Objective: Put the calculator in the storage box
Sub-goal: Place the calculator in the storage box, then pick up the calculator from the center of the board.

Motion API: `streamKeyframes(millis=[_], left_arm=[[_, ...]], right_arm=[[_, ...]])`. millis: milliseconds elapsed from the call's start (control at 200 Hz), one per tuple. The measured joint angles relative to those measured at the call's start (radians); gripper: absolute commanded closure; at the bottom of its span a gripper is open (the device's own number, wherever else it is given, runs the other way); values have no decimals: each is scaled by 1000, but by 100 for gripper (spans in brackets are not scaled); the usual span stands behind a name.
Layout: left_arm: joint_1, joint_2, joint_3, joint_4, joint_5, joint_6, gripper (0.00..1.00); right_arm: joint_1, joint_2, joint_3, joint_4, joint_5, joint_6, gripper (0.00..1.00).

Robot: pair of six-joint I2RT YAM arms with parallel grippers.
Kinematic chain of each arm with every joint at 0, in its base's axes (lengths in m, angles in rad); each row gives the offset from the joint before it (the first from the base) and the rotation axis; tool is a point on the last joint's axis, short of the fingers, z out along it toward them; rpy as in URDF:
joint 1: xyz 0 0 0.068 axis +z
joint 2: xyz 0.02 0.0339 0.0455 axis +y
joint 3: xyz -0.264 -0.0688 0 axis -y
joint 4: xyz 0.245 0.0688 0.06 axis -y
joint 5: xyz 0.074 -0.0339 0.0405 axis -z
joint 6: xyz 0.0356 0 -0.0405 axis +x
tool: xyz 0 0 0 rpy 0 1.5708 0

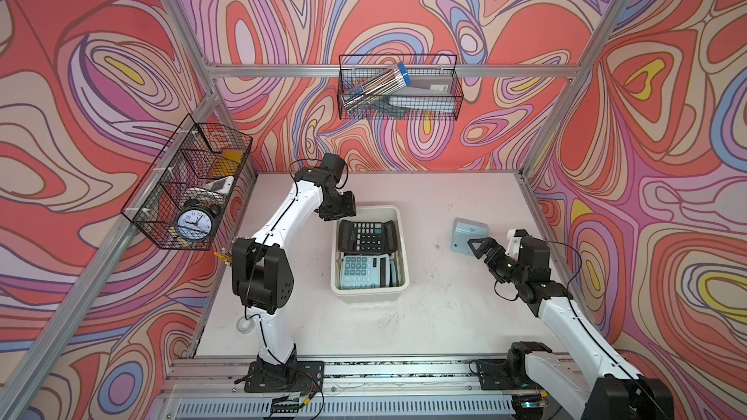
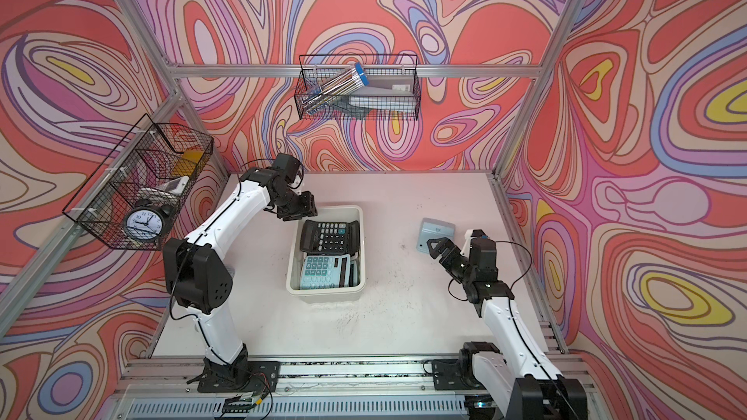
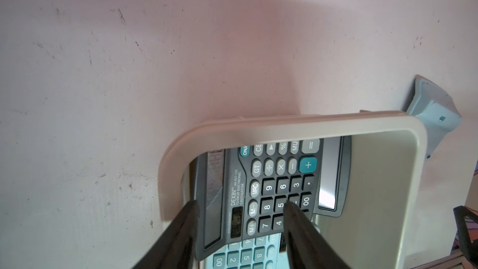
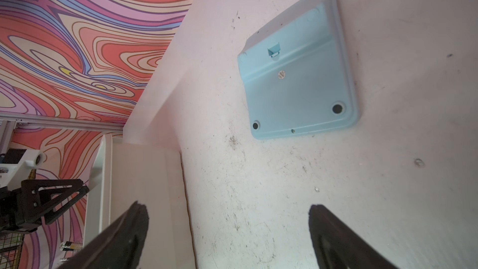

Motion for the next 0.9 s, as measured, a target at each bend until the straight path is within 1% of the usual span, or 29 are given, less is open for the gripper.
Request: streamKeyframes(millis=[85,120,160,175,406,606,706,896], left_arm=[[-33,-1,42,-9,-9,0,17],[-51,-1,66,-14,-15,1,11],[-76,-1,98,-19,-20,1,2],[-85,-1,109,-20,-21,0,1],[-204,19,293,-18,-21,0,1],[-271,150,465,2,-5,-11,1],[-303,224,509,37,13,-27,1],[-366,348,541,151,67,-76,1]], right_arm=[[0,27,42,-11,6,-20,2],[0,41,60,-17,10,-29,2],[0,58,82,-25,19,-38,2],[0,65,91,-29,21,-41,2],[-3,208,258,-103,80,-103,2],[-49,292,341,-130,122,-136,2],[-96,333,355,-130,125,-140,2],[-189,406,355,-118,97,-139,2]])
